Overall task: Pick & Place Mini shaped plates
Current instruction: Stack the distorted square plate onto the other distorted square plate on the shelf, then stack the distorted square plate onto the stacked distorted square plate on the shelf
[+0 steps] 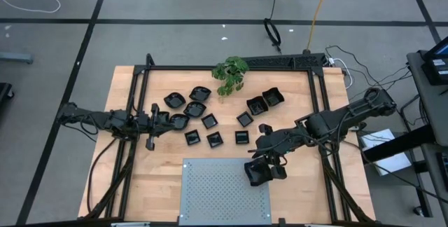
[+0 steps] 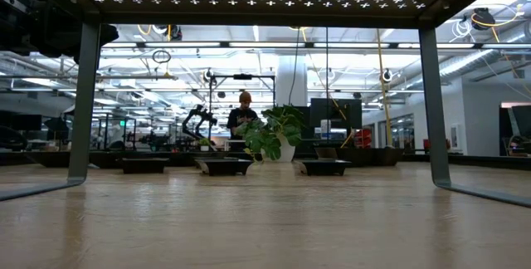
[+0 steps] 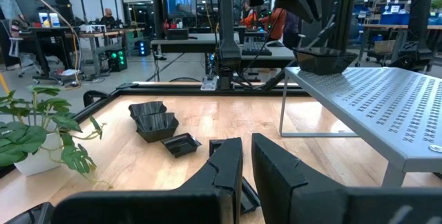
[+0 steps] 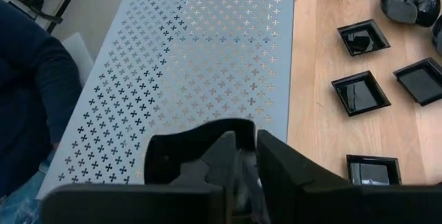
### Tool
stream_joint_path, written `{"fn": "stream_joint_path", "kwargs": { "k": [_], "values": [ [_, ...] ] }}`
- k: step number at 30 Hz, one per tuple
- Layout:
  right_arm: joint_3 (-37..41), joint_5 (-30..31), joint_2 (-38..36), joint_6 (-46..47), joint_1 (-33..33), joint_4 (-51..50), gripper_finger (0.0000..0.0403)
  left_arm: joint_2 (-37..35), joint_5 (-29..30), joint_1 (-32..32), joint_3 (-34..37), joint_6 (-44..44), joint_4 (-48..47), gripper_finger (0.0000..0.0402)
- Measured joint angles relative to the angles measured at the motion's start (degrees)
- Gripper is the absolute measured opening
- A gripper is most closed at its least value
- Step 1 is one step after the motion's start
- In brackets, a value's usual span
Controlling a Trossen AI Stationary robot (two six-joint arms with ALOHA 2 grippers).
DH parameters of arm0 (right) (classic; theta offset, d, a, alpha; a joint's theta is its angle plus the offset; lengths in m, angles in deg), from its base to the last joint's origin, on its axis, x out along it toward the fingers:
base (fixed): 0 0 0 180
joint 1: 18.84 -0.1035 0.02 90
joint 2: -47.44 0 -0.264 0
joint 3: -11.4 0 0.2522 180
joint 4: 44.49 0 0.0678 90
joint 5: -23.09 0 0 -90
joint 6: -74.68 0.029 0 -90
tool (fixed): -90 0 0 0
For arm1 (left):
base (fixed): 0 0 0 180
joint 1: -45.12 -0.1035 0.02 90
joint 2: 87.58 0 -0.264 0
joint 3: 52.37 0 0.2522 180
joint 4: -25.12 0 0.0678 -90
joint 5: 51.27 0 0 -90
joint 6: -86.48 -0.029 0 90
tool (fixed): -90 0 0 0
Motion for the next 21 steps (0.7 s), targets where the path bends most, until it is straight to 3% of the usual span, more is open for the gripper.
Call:
{"fn": "stream_joint_path", "kwargs": {
  "k": [7,11,15,21],
  "values": [
    [0.00,0.35,0.00,-2.99,0.00,0.68,0.0099,0.00,-0.02,0.00,0.00,0.00,0.01,0.0035],
    [0.00,4.21,-0.97,-4.14,0.10,-1.54,0.0115,0.00,-0.01,0.00,0.00,0.02,0.02,0.0035],
    [0.00,14.30,-3.27,-3.24,0.84,-7.14,0.0126,0.00,-0.02,0.00,0.00,0.00,0.02,0.0035],
    [0.02,31.21,-6.89,5.16,3.71,-13.97,0.0139,0.00,-0.02,0.00,0.00,0.00,0.00,0.0035]
  ]
}}
